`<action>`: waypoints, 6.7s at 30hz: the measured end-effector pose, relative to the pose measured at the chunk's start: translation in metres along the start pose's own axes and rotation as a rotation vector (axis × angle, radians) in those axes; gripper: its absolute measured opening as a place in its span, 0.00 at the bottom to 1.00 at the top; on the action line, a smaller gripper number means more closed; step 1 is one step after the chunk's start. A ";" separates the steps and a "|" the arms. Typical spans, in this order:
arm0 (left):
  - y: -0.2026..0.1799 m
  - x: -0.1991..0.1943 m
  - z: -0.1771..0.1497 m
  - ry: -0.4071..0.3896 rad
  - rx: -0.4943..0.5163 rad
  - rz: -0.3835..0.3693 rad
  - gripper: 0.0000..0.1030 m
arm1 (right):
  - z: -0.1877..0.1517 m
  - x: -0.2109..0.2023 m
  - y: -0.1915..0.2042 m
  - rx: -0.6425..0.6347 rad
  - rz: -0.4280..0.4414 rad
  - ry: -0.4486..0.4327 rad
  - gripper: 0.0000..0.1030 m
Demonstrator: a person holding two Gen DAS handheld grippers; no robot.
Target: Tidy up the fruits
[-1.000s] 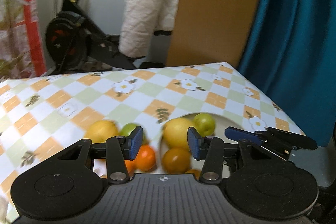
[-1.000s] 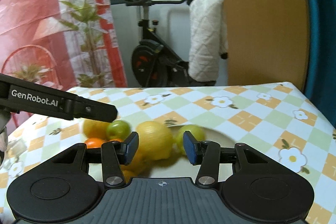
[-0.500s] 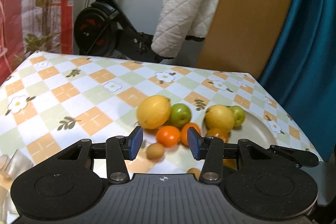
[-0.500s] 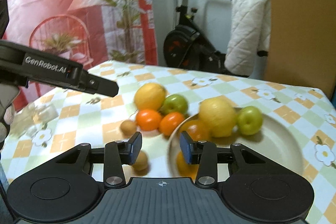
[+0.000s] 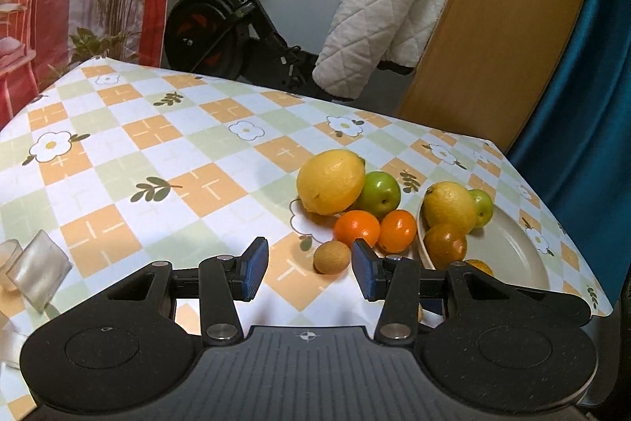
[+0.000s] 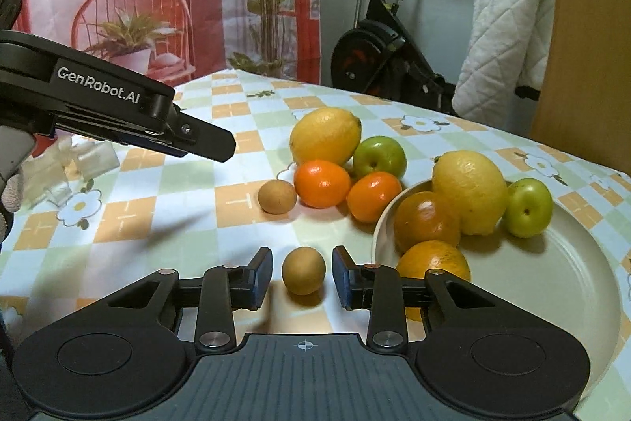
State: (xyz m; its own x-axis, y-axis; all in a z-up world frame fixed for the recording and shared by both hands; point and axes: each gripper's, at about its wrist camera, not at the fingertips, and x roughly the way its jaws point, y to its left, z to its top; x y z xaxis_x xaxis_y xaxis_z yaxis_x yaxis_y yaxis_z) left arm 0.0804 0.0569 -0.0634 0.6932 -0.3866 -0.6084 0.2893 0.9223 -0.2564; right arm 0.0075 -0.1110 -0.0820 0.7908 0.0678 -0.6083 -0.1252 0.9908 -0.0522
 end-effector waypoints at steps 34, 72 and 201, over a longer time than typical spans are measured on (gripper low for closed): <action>-0.015 0.058 -0.002 0.079 0.082 -0.019 0.29 | -0.004 0.003 -0.005 0.017 0.006 -0.022 0.22; -0.097 -0.004 0.024 -0.033 0.184 -0.057 0.29 | -0.001 -0.064 -0.074 0.177 -0.100 -0.267 0.21; -0.001 0.028 0.061 -0.016 0.054 -0.034 0.43 | 0.065 0.019 -0.058 0.075 -0.079 -0.115 0.32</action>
State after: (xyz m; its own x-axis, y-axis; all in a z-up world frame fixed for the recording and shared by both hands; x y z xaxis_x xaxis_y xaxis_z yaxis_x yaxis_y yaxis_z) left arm 0.1395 0.0450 -0.0340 0.6925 -0.4177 -0.5882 0.3478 0.9076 -0.2351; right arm 0.0681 -0.1598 -0.0391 0.8602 -0.0023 -0.5099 -0.0180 0.9992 -0.0349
